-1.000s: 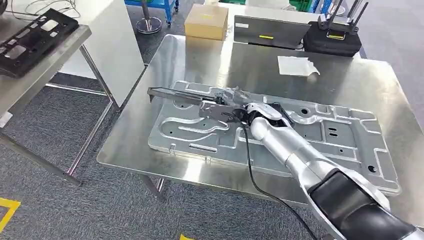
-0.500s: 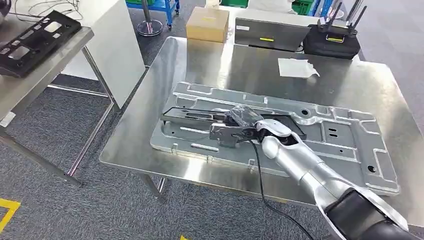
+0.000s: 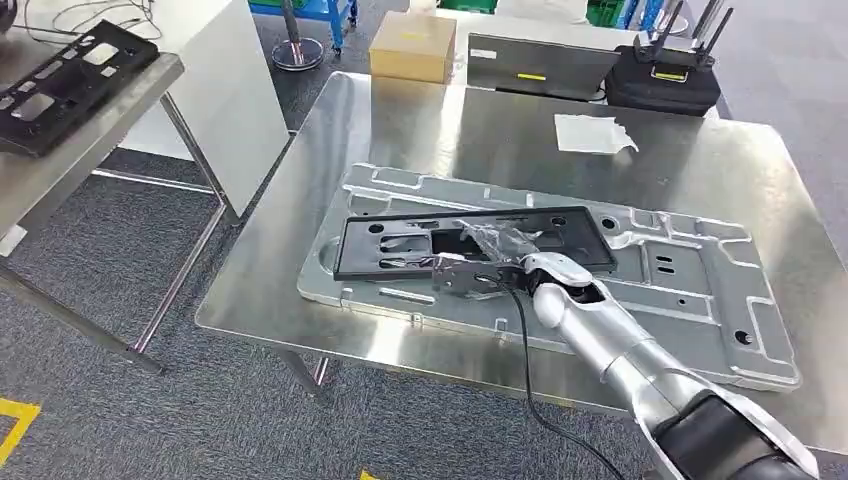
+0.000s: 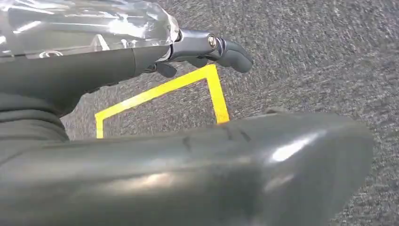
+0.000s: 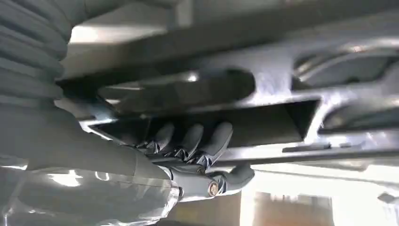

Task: Take the parts from the cabinet and place them on the table.

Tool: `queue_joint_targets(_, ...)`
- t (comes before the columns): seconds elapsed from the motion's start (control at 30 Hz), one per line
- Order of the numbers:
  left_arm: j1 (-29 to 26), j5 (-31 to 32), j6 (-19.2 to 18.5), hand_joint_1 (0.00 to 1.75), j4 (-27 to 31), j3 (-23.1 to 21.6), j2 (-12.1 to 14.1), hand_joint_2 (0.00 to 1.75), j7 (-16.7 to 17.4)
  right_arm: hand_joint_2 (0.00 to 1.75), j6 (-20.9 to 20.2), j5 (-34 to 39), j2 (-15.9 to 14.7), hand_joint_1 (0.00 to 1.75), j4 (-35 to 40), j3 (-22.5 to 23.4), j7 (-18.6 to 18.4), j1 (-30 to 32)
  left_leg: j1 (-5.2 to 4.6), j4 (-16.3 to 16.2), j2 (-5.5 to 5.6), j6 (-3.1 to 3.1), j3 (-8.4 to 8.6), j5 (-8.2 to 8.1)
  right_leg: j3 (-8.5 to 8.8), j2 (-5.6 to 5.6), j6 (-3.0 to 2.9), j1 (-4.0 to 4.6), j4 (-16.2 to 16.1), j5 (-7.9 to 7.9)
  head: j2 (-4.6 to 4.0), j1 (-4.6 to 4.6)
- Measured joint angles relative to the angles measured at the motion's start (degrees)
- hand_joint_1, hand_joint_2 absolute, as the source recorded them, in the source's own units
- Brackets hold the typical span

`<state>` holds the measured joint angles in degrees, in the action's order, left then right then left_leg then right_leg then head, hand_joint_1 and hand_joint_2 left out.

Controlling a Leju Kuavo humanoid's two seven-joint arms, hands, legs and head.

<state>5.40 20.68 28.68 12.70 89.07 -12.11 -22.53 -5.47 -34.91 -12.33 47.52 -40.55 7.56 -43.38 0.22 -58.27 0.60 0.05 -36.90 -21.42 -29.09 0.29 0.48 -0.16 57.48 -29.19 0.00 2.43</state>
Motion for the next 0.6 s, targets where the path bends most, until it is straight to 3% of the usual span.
queue_joint_targets(0.2,0.07,-1.67,0.66,0.00,0.00,0.11,-0.42,0.00,-0.02,1.75,5.02,1.44,1.47,0.00,0.79,2.96,-0.09,1.49,0.01,0.06,0.03,0.00,-0.01,0.00,-0.03,-0.03,0.02,0.00,0.00,-0.04,0.00,0.00)
queue_joint_targets(0.33,0.08,-2.10,0.79,0.00,0.00,0.13,-0.57,0.00,-0.09,1.75,5.76,3.00,1.93,0.00,2.43,5.19,0.73,2.71,0.00,0.06,0.03,0.00,-0.04,0.00,-0.05,-0.02,0.02,0.00,0.00,-0.04,0.00,0.00)
queue_joint_targets(0.47,0.04,-2.26,1.05,0.00,0.00,0.15,-0.72,0.00,-0.15,1.75,2.78,10.81,2.26,0.00,7.99,9.74,4.16,6.04,-0.01,0.06,0.03,0.00,-0.13,0.00,-0.09,-0.02,0.02,-0.01,0.00,-0.04,0.00,0.00)
queue_joint_targets(0.6,0.00,-2.80,2.23,0.00,0.00,0.15,-0.81,0.00,0.22,1.75,-1.21,21.91,2.26,0.00,19.26,15.97,7.13,10.18,-0.02,0.05,0.03,0.03,-0.18,-0.03,-0.21,-0.02,0.02,-0.03,0.00,-0.04,0.00,0.00)
